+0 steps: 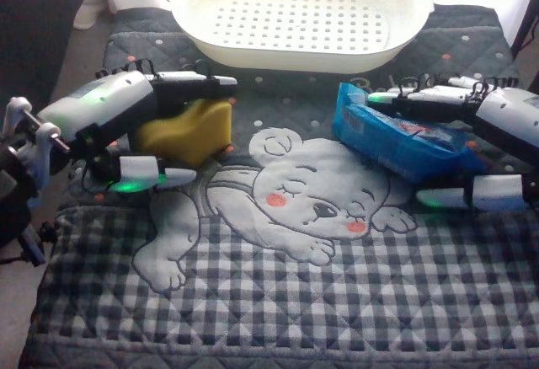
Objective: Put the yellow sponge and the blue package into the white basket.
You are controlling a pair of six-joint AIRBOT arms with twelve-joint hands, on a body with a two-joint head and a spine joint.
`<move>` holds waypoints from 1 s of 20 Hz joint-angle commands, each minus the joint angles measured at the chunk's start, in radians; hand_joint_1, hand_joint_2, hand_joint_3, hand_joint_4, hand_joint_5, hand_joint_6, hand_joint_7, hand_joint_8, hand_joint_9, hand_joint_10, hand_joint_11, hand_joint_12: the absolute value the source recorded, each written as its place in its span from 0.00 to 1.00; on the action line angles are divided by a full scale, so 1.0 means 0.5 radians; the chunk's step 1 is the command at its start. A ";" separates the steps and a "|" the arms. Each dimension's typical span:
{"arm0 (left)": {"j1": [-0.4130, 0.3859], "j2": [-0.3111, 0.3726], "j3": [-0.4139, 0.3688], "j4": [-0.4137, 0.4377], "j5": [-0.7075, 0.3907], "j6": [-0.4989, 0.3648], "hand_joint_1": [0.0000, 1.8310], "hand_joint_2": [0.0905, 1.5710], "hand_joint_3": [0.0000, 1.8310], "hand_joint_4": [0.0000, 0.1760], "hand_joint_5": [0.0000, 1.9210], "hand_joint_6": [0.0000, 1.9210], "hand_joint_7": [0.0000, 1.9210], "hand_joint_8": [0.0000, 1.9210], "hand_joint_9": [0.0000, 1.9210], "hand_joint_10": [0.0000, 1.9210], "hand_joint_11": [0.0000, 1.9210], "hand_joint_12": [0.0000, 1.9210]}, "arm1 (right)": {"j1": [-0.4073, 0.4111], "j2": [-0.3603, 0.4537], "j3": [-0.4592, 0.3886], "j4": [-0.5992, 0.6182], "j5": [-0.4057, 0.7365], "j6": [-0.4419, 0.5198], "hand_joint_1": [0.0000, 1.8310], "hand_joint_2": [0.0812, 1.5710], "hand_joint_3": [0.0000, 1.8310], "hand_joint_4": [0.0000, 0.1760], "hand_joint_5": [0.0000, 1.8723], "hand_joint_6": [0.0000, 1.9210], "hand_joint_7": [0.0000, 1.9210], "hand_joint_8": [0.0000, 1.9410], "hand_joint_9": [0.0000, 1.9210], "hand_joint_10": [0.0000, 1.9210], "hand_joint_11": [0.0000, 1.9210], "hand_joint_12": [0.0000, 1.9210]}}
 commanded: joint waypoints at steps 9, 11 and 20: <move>-0.347 0.150 -0.103 0.238 -0.422 0.008 0.69 0.64 0.00 0.05 0.62 0.34 0.60 0.34 0.55 0.60 0.44 0.84 | 0.368 0.042 0.022 -0.214 0.121 -0.018 0.80 0.72 0.00 0.00 0.45 0.62 0.45 0.46 0.44 0.56 0.35 0.85; -0.520 0.139 -0.076 0.320 -0.410 0.025 0.69 0.64 0.00 0.03 0.60 0.33 0.61 0.38 0.54 0.49 0.42 0.78 | 0.481 0.055 0.035 -0.242 0.136 -0.018 0.71 0.72 0.00 0.00 0.50 0.62 0.48 0.45 0.52 0.32 0.47 0.50; -1.170 -0.272 0.456 0.369 0.173 0.054 0.76 0.67 0.00 0.00 0.48 0.50 0.56 0.40 0.55 0.54 0.57 0.34 | 1.048 -0.205 0.466 -0.241 -0.190 -0.020 0.81 0.73 0.00 0.00 0.42 0.64 0.46 0.44 0.44 0.61 0.32 0.91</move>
